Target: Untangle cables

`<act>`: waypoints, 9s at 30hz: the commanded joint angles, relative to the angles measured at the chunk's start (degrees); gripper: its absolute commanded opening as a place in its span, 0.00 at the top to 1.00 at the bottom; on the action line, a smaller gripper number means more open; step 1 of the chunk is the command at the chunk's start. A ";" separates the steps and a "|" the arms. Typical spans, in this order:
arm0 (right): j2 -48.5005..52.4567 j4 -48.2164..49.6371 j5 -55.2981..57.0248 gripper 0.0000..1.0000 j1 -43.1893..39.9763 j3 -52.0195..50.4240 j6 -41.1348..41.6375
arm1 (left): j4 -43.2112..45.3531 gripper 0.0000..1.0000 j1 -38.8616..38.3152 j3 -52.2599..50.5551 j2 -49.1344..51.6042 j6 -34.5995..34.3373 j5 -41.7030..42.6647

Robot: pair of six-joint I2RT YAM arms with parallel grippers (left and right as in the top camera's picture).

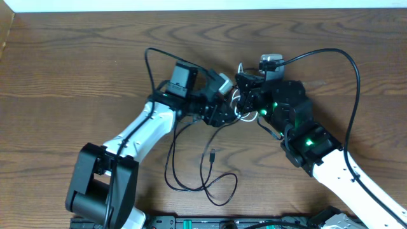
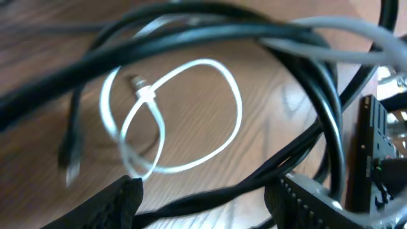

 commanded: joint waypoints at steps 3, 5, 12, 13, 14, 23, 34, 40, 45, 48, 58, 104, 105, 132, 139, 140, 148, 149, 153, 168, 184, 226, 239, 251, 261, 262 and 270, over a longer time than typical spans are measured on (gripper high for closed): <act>-0.79 1.86 0.02 0.99 1.57 0.20 -1.07 | 1.11 0.32 -3.34 0.09 -1.29 -0.04 -3.17; -1.49 2.19 0.02 0.99 1.90 0.24 -1.07 | 0.85 0.32 -4.20 0.09 -1.27 -0.07 -5.75; -7.82 3.87 0.26 0.99 1.88 0.28 -2.60 | 0.46 0.33 -5.90 0.09 -1.27 -0.07 -11.91; -9.29 4.15 0.94 0.99 1.86 0.28 -3.06 | 0.46 0.33 -5.90 0.09 -1.27 -0.04 -12.24; -10.78 4.28 2.49 0.99 1.86 0.33 -3.30 | 0.46 0.34 -5.90 0.09 -1.27 -0.07 -12.66; -21.07 3.82 14.56 0.99 1.86 0.33 -8.22 | 0.37 0.34 -5.90 0.09 -1.27 -0.07 -14.47; -16.55 -9.25 16.41 0.98 1.86 0.33 -8.09 | 1.38 0.33 -5.90 0.09 -1.27 0.00 -8.09; -7.89 -14.75 16.37 0.86 1.86 0.33 -7.85 | 3.41 0.34 -5.31 0.13 -1.40 0.59 -5.53; -4.24 -14.97 16.17 0.82 1.86 0.33 -6.12 | -3.02 0.37 -3.28 0.13 -1.38 -2.03 -31.12; -3.76 -14.73 16.17 0.82 1.86 0.33 -6.14 | -8.02 0.37 -1.27 0.13 -1.38 -2.01 -44.30; -3.69 -13.25 16.17 0.78 1.86 0.33 -6.12 | -23.71 0.37 7.58 0.13 -1.38 3.45 -46.47; 44.50 36.41 1.16 0.81 1.92 0.35 9.92 | -18.73 0.33 10.88 0.15 -2.10 -19.37 -36.87; 44.50 37.27 1.16 0.81 1.92 0.37 9.92 | -18.62 0.33 10.67 0.15 -2.10 -19.39 -36.44; 49.05 29.90 -5.03 0.40 1.86 8.33 -0.20 | -18.64 0.32 7.76 5.92 -13.09 -17.84 -44.15; 49.18 7.34 -12.48 0.01 1.92 19.34 -13.99 | -19.52 0.32 7.72 5.95 -21.68 -17.86 -43.32; 49.18 5.35 -12.41 0.01 2.12 20.48 -14.19 | -19.52 0.32 7.69 5.95 -22.49 -17.88 -42.77; 49.18 -1.77 -12.46 0.01 3.69 22.18 -17.03 | -21.88 0.32 7.65 5.95 -25.68 -17.90 -39.23; 49.18 -3.50 -12.46 0.01 3.80 22.18 -18.05 | -22.38 0.32 7.65 5.95 -25.73 -17.88 -39.23; 49.18 -10.84 -12.37 0.01 4.20 22.18 -22.08 | -24.04 0.32 7.65 5.95 -25.70 -17.88 -39.23; 49.18 -28.94 -7.10 0.94 4.55 22.18 -22.62 | -25.81 0.32 7.65 5.95 -25.70 -17.88 -39.21; 41.38 -26.77 -4.72 0.99 4.50 23.87 -20.33 | -26.73 0.32 7.65 5.90 -25.68 -17.88 -39.21; 14.14 -26.01 -7.56 0.99 5.60 24.85 -26.14 | -28.00 0.32 7.65 5.90 -25.68 -17.88 -39.21; 25.79 -36.65 17.20 0.37 4.28 24.63 -7.61 | -28.13 0.32 7.65 5.90 -25.68 -16.11 -39.67; 40.74 -30.45 6.05 0.34 4.48 24.63 -6.80 | -28.22 0.32 7.65 5.90 -25.68 -16.13 -39.65; 41.24 -29.79 12.46 0.33 4.44 24.63 -1.20 | -28.35 0.32 7.65 5.88 -25.64 -16.13 -39.65; 41.24 -30.38 14.84 0.31 4.44 24.63 2.34 | -28.35 0.32 7.65 5.88 -25.64 -16.13 -39.65; 41.24 -26.97 20.41 0.30 4.44 24.39 13.16 | -28.39 0.32 7.65 5.88 -25.64 -16.13 -39.65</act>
